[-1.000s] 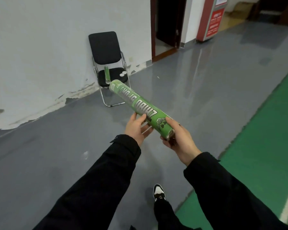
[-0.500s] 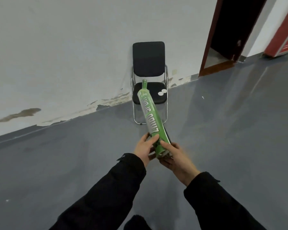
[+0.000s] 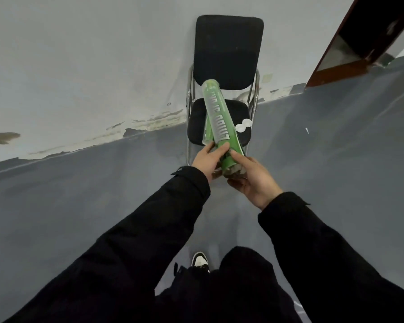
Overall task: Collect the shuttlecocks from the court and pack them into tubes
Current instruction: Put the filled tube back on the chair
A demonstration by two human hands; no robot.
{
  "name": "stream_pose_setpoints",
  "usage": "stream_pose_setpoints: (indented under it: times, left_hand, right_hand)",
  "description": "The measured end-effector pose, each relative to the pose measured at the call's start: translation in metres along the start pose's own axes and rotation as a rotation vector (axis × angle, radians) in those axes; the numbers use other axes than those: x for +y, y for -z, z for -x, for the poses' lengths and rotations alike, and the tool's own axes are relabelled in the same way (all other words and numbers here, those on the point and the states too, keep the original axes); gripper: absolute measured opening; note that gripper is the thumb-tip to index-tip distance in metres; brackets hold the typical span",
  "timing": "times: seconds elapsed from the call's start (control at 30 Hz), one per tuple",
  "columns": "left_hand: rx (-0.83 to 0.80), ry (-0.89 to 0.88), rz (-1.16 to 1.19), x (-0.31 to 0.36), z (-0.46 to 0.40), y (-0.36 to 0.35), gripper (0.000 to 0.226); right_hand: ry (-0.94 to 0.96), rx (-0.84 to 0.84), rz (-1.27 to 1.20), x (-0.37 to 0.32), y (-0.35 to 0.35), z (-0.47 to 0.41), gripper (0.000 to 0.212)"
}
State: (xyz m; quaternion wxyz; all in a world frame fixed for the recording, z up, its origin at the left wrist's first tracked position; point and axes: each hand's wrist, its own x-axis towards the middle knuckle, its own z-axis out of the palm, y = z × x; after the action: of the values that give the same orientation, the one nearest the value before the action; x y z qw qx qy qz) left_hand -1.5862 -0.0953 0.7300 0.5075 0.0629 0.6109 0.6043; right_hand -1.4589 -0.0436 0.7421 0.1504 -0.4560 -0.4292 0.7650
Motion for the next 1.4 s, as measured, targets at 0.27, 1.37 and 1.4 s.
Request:
stream_pose_setpoints:
  times: [0.27,1.37,1.4]
  left_hand:
    - [0.044,0.053,-0.026,0.067,-0.174,-0.018,0.058]
    - [0.251,0.24,-0.766,-0.049,-0.568,0.082,0.102]
    - [0.256,0.251,-0.722,-0.042,-0.563,0.083,0.1]
  right_hand:
    - [-0.085,-0.037,-0.173,-0.074,0.0,-0.166,0.056]
    - [-0.24,0.378,0.425,0.065,0.026,-0.602,0.073]
    - [-0.257,0.384,0.446,0.062,0.026,-0.601,0.072]
